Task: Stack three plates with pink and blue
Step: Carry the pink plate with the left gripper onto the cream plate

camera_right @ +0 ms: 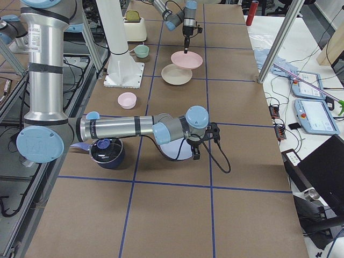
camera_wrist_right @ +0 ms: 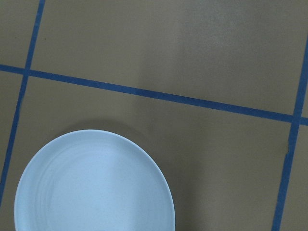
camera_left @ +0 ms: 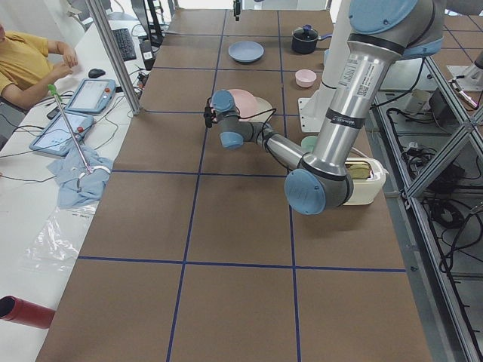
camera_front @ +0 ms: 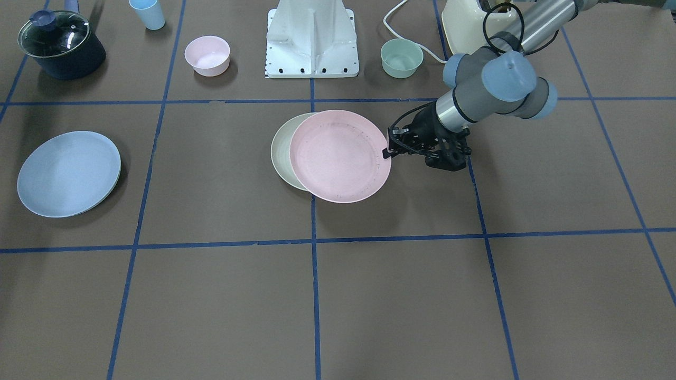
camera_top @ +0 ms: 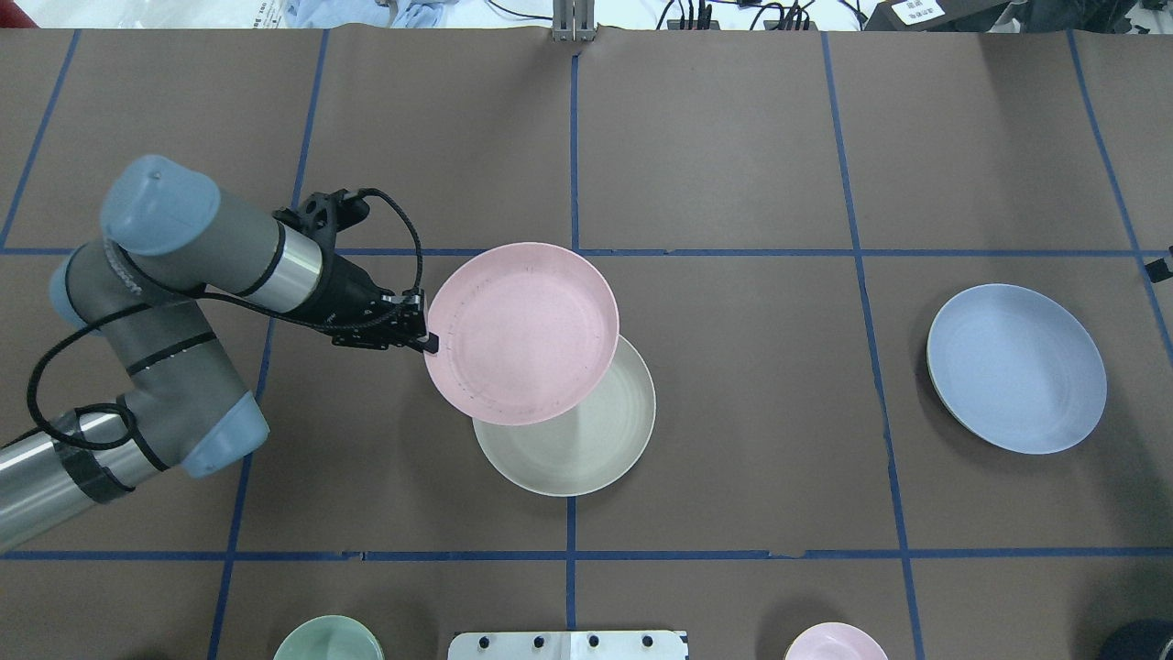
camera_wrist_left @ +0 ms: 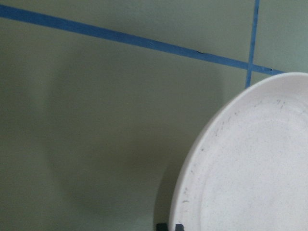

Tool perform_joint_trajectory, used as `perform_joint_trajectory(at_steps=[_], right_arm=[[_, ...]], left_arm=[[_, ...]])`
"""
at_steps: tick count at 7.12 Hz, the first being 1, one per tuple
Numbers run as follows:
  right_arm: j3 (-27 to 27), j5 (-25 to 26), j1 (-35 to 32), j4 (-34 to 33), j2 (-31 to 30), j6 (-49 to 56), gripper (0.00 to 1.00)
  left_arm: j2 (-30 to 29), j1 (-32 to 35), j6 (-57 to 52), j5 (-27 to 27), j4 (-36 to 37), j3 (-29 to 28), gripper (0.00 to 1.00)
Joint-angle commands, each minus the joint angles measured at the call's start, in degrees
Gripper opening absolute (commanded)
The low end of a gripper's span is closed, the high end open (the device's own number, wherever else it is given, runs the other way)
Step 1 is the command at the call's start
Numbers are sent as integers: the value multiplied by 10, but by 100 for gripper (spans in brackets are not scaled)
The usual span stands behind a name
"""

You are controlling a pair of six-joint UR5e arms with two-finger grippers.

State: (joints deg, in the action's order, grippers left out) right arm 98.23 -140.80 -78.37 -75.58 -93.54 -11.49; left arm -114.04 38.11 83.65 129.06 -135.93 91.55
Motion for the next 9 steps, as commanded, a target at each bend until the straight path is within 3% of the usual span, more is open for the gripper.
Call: perform_joint_trajectory(at_steps=[1,5,6,7,8,9], right_arm=[[0,0,1,0,0,-1,100],[-1,0,1,0,0,-1,100],[-1,0,1,0,0,-2,100],[-1,1,1,0,1,-2,100],[-3,3,5,0,1,-5,100],[-6,8,25,1,15,-48,100]], left_arm=[[-16,-56,17,-46,7,-1,0],[-14,-68,23,-67,7,0,4],[-13,-69,23,-67,7,0,27],[-14,-69,22,-67,6,0,78],[-12,-72,23,-67,6,6,99],[-7,-70,23,-66,3,17,100]])
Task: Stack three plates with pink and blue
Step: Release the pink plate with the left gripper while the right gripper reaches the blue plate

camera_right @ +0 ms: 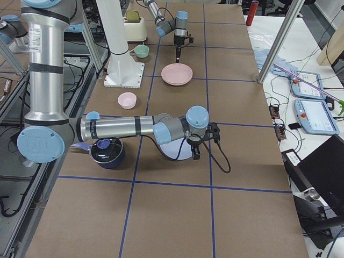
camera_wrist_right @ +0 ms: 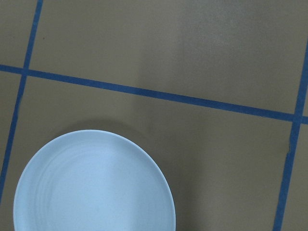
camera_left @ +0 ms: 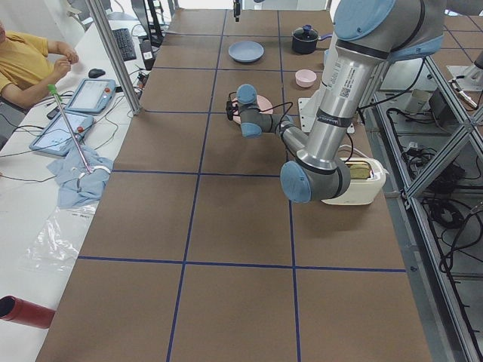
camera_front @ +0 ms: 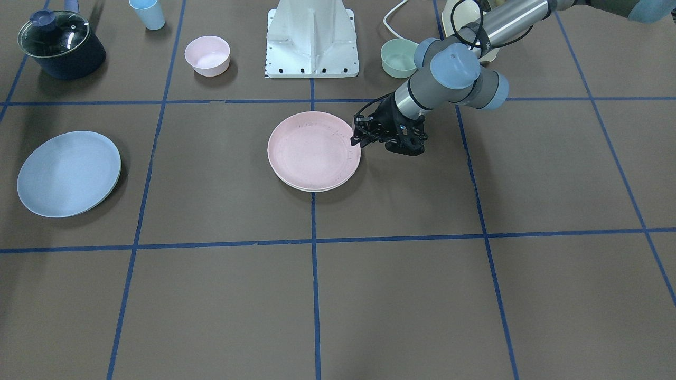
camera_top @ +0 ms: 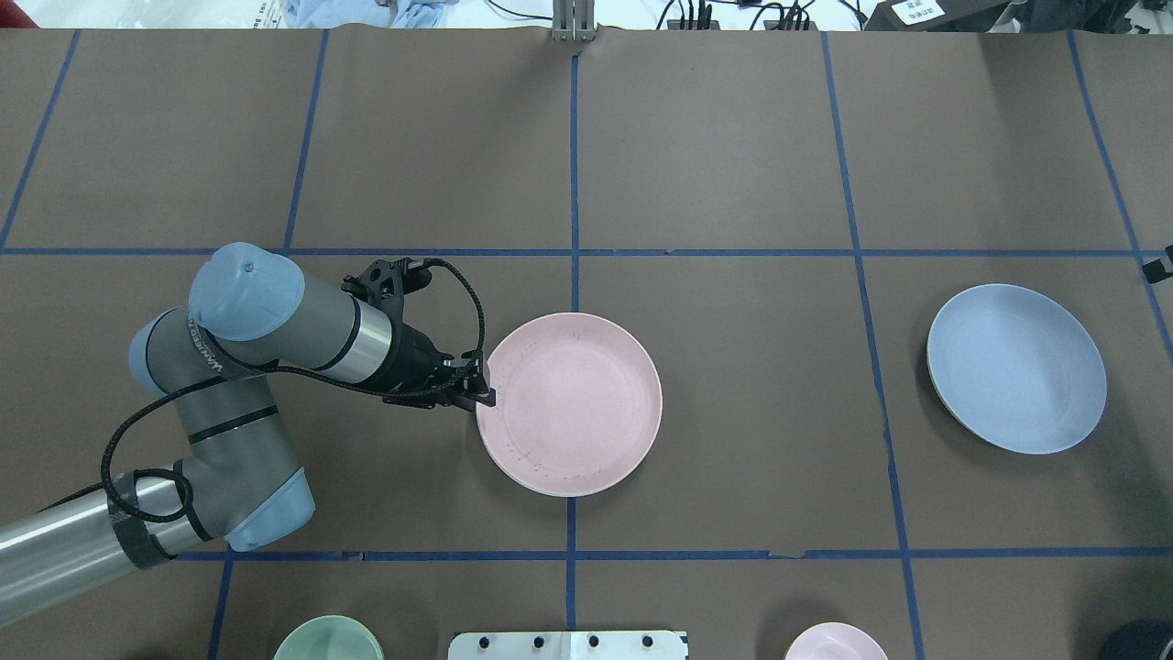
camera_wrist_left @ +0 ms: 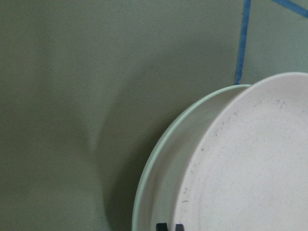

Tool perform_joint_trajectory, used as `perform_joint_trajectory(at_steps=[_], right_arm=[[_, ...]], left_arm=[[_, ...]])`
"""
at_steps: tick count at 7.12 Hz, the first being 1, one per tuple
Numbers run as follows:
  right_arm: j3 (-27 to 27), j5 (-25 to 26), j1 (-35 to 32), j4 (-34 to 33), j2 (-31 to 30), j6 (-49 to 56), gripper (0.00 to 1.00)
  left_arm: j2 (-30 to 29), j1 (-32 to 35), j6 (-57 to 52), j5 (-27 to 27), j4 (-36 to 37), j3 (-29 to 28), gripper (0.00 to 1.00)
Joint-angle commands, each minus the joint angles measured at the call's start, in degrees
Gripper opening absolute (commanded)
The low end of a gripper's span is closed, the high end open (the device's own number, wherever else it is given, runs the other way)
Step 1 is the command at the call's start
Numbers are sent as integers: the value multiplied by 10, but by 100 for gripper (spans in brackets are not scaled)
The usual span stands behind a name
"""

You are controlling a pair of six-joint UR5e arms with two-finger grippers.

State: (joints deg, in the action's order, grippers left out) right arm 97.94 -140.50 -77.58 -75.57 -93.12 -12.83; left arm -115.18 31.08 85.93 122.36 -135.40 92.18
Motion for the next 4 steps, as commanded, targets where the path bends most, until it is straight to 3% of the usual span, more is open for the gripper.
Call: perform_joint_trajectory(at_steps=[1,2,4], right_arm=[[-3,25,45,2,22,-93,100],[-6,47,63,1,22,-99,100],[-43,49,84,24,22,-101,100]], left_arm=[[9,8,5,1,0,43,100],[23,26,7,2,1,74,100],[26,41,7,2,1,78,100]])
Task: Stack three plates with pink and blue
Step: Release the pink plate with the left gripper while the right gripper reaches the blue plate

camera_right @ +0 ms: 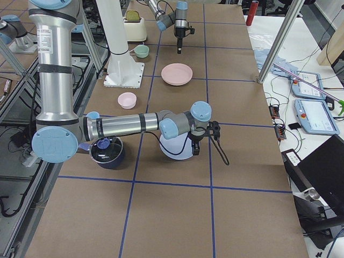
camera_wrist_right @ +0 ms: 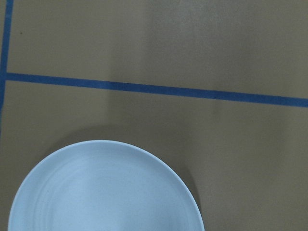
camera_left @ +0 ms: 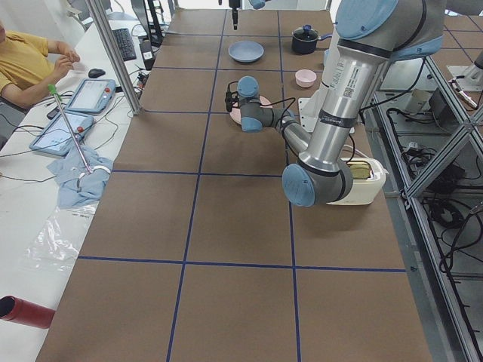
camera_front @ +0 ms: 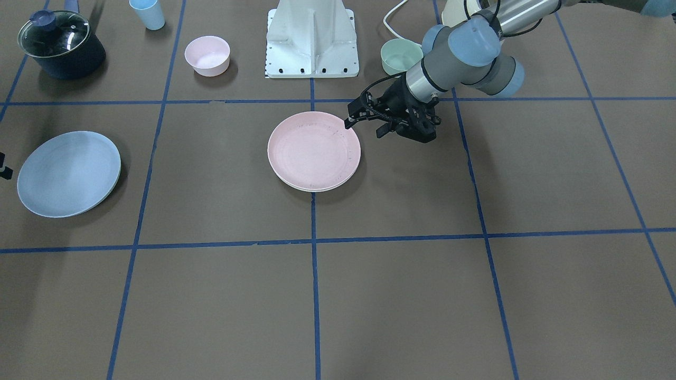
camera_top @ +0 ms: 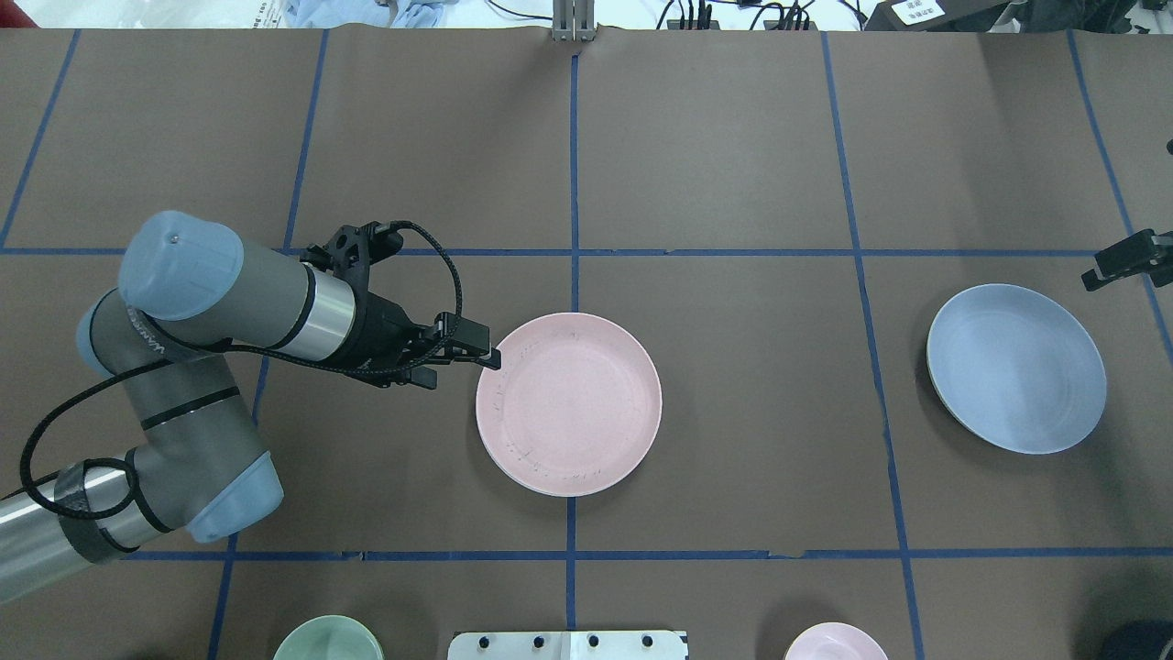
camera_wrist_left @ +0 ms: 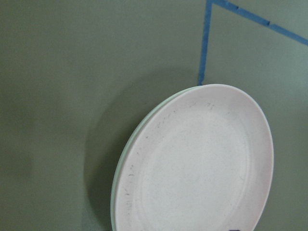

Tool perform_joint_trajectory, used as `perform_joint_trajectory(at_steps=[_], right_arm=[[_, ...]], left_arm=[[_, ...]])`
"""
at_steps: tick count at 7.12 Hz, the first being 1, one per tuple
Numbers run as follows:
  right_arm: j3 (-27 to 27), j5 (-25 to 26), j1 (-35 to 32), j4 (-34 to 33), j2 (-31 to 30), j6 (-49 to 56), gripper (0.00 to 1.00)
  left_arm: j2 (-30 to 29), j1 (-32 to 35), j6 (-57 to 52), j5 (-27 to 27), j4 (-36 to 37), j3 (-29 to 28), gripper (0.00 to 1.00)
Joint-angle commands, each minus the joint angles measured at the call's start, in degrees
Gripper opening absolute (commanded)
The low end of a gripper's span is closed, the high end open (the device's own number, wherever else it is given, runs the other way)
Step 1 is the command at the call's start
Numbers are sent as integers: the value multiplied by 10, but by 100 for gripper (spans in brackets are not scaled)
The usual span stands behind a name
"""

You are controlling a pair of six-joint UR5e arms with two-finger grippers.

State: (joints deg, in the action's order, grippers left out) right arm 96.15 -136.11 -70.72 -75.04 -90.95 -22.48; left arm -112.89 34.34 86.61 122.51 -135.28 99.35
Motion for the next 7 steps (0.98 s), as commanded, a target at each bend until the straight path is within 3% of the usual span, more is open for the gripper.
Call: perform_joint_trajectory(at_steps=[1,3,4,6,7], right_arm=[[-70,3,16,81,1,-13,100],[-118,3,39,168,1,-42,98],[-120,3,49,172,0,-48,97],[-120,0,52,173,-6,-59,65],[-120,0,54,174,-8,-56,60]], left_arm=[[3,11,0,-1,0,8,100],[3,10,0,-2,0,7,100],[3,11,0,-2,0,7,100],[3,12,0,-2,0,8,100],[3,13,0,-2,0,8,100]])
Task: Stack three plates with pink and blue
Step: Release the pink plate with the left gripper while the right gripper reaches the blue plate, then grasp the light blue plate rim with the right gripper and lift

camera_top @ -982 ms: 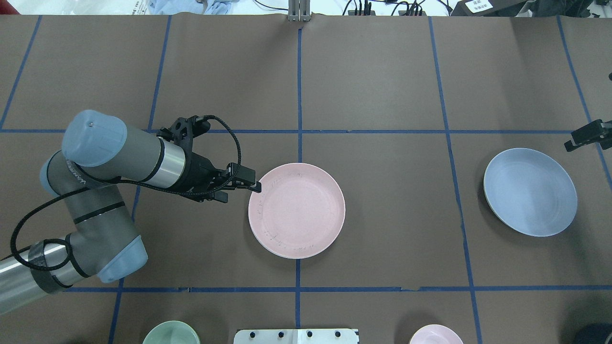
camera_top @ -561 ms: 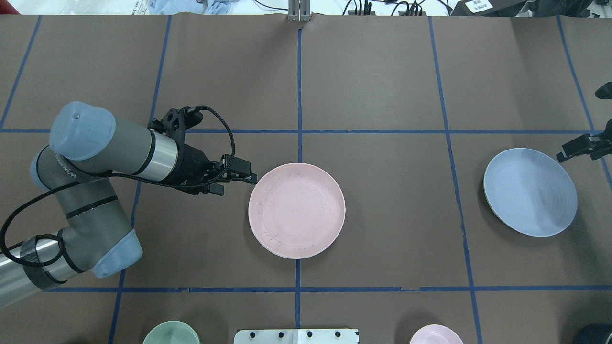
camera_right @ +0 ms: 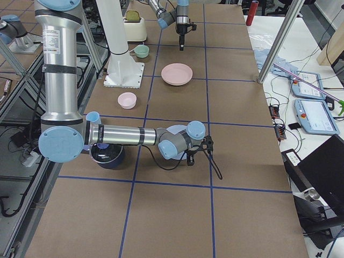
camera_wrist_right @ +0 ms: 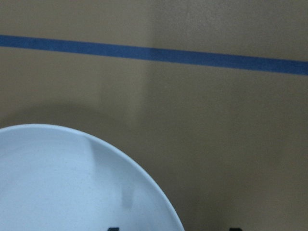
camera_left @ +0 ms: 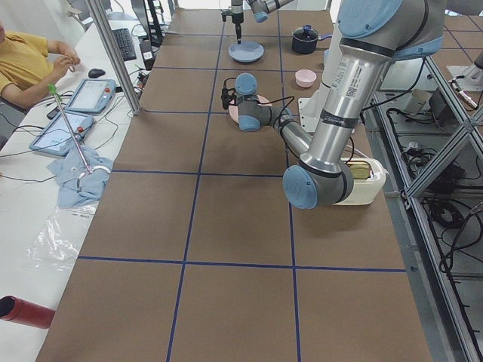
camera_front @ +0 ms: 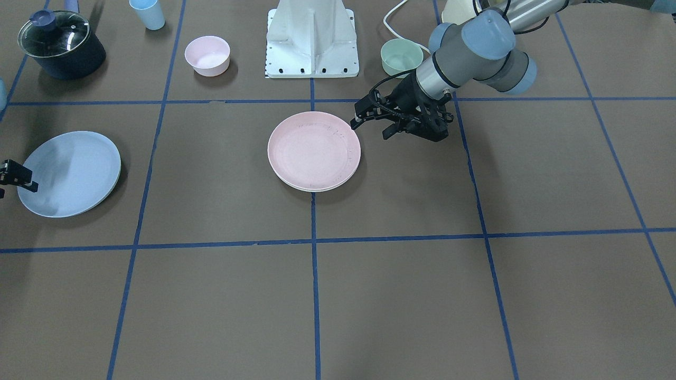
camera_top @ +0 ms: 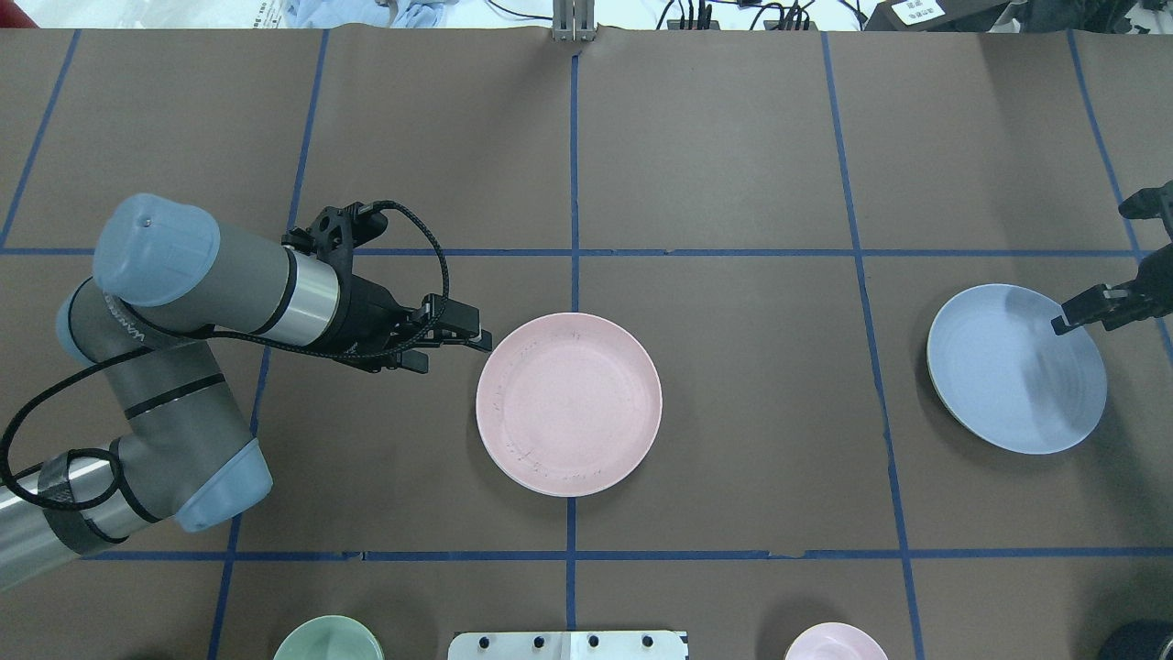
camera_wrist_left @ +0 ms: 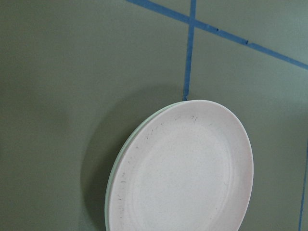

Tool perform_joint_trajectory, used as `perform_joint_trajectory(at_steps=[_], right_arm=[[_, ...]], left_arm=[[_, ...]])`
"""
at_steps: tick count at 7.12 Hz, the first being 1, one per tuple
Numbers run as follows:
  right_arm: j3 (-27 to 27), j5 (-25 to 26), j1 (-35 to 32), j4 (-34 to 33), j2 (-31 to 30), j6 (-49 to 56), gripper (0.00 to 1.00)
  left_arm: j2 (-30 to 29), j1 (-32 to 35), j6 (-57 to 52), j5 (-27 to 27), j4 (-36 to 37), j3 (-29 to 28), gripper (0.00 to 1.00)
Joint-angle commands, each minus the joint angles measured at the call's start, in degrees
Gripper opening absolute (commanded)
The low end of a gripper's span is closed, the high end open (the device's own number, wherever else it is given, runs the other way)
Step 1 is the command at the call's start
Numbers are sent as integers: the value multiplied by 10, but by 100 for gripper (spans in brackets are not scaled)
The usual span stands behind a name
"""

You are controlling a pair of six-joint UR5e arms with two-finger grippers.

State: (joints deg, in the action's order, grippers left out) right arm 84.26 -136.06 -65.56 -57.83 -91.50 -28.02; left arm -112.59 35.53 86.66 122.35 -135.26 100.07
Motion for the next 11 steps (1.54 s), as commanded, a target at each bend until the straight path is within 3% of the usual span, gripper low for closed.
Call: perform_joint_trajectory(at_steps=[1,2,3,5,7,9,11], right_arm=[[-3,-1,3,17,-6,0,55],[-9,-1,4,27,-8,-3,34],[-9,-1,4,38,-9,-2,0],[-16,-2,4,38,-10,0,0],[26,-31,3,37,3,-35,0],[81,-36,36,37,86,-246,0],[95,13,136,37,188,-426,0]], left_arm=[[1,2,0,0,0,0,100],[2,2,2,0,0,0,100],[1,4,2,0,0,1,100],[2,9,3,1,0,4,100],[2,14,9,2,0,7,100],[8,15,10,1,0,25,100],[24,47,1,6,0,29,100]])
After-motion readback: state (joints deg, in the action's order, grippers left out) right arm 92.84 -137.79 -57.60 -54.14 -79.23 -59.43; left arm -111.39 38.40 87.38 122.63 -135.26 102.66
